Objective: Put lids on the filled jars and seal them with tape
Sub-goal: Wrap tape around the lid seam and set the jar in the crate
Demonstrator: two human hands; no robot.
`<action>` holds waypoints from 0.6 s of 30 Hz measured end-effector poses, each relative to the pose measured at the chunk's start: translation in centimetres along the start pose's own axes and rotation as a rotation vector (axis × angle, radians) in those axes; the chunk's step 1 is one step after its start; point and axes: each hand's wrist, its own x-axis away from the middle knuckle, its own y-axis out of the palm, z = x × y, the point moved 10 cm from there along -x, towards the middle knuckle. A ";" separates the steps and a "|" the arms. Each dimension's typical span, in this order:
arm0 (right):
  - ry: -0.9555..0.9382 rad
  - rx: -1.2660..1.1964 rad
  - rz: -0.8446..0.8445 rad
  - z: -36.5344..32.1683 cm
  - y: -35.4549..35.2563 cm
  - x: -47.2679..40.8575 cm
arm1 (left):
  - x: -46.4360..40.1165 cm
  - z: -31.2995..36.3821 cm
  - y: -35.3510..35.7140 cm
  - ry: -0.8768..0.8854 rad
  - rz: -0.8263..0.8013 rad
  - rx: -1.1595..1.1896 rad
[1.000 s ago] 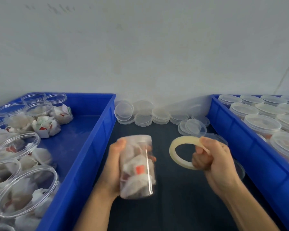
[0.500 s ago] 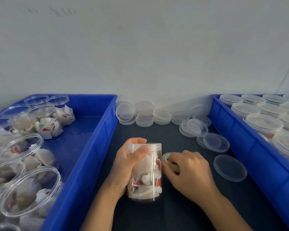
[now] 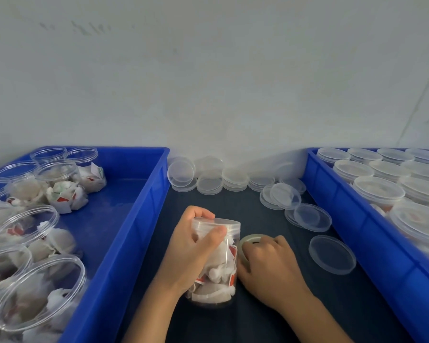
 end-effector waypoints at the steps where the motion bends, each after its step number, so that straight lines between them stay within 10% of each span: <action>1: -0.001 -0.017 -0.018 0.0 0.2 0.1 | 0.0 0.1 0.1 0.006 0.007 -0.008; 12: 0.192 -0.626 0.102 1.6 -2.8 -0.3 | 0.2 0.5 -0.1 0.024 -0.010 -0.015; 18: 0.096 -0.955 -0.115 -2.4 -4.6 -1.2 | 0.3 0.5 0.3 0.016 -0.105 0.125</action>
